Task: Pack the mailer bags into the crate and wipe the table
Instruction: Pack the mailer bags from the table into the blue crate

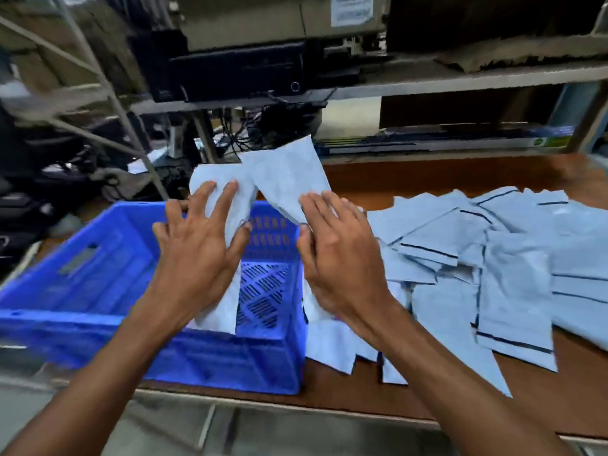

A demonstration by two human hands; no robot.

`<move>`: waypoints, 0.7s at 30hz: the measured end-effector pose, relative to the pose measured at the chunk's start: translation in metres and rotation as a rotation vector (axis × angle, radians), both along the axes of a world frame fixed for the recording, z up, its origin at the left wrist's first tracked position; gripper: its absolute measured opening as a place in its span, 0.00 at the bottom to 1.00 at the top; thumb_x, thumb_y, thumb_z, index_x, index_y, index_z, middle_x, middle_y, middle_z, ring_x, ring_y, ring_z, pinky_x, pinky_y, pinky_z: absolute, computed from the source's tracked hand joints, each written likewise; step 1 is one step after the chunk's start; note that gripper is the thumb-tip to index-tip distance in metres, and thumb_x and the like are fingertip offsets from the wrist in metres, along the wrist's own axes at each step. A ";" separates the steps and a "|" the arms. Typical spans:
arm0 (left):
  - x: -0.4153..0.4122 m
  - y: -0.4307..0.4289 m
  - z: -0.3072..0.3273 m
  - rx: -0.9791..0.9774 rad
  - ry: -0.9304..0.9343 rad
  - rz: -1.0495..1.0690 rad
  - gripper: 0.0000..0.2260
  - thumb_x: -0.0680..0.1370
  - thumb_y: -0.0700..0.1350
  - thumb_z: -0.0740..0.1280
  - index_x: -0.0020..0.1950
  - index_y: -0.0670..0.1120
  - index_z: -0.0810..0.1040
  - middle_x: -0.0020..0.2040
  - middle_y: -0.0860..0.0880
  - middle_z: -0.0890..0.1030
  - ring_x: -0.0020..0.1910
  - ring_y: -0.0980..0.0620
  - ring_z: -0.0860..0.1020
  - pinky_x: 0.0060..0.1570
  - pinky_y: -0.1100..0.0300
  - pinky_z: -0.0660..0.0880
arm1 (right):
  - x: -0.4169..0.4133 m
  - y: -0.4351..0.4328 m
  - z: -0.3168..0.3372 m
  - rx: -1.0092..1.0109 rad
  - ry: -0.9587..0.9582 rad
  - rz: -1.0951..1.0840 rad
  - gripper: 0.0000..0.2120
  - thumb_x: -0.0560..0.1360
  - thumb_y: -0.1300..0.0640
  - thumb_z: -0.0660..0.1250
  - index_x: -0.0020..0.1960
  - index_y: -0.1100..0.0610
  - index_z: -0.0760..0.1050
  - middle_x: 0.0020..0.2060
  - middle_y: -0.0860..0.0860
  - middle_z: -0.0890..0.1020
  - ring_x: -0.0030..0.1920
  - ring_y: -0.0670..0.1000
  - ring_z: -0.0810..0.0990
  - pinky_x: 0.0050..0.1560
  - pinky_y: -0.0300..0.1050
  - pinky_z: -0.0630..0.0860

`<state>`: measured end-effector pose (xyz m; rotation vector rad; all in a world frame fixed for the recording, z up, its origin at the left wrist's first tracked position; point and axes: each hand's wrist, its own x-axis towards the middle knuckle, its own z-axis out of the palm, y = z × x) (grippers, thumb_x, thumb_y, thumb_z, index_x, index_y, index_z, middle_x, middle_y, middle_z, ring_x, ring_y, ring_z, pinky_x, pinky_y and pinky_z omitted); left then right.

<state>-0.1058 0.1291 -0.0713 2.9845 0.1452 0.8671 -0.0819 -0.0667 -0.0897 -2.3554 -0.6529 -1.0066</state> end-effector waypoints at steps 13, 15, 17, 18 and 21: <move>0.085 0.128 -0.089 -0.042 0.827 -0.096 0.25 0.83 0.58 0.47 0.79 0.52 0.52 0.77 0.42 0.56 0.74 0.36 0.54 0.66 0.33 0.59 | 0.046 0.163 -0.035 -0.672 0.608 -0.165 0.10 0.77 0.58 0.59 0.51 0.58 0.77 0.51 0.59 0.82 0.51 0.62 0.81 0.42 0.48 0.65; 0.091 0.119 -0.100 -0.049 0.879 -0.142 0.25 0.83 0.58 0.49 0.80 0.52 0.53 0.79 0.42 0.52 0.77 0.36 0.50 0.70 0.32 0.55 | 0.053 0.162 -0.046 -0.719 0.700 -0.188 0.11 0.78 0.58 0.58 0.54 0.58 0.76 0.55 0.59 0.80 0.54 0.61 0.80 0.46 0.49 0.69; 0.099 0.115 -0.114 0.007 1.053 -0.205 0.25 0.84 0.56 0.48 0.81 0.54 0.48 0.81 0.43 0.46 0.77 0.33 0.45 0.72 0.32 0.52 | 0.058 0.164 -0.059 -0.810 0.839 -0.206 0.15 0.80 0.54 0.57 0.61 0.59 0.75 0.60 0.58 0.78 0.60 0.61 0.77 0.55 0.51 0.72; 0.103 0.115 -0.121 0.043 1.160 -0.227 0.24 0.85 0.53 0.48 0.81 0.56 0.45 0.81 0.43 0.41 0.77 0.32 0.43 0.73 0.33 0.52 | 0.062 0.166 -0.067 -0.859 0.944 -0.208 0.17 0.80 0.53 0.57 0.65 0.59 0.73 0.63 0.58 0.76 0.63 0.61 0.76 0.58 0.51 0.71; 0.110 0.121 -0.126 0.074 1.333 -0.192 0.31 0.83 0.63 0.48 0.80 0.55 0.37 0.78 0.45 0.31 0.77 0.35 0.56 0.69 0.45 0.65 | 0.072 0.177 -0.090 -0.970 1.217 -0.186 0.24 0.79 0.51 0.60 0.73 0.58 0.65 0.69 0.58 0.71 0.67 0.58 0.73 0.61 0.50 0.72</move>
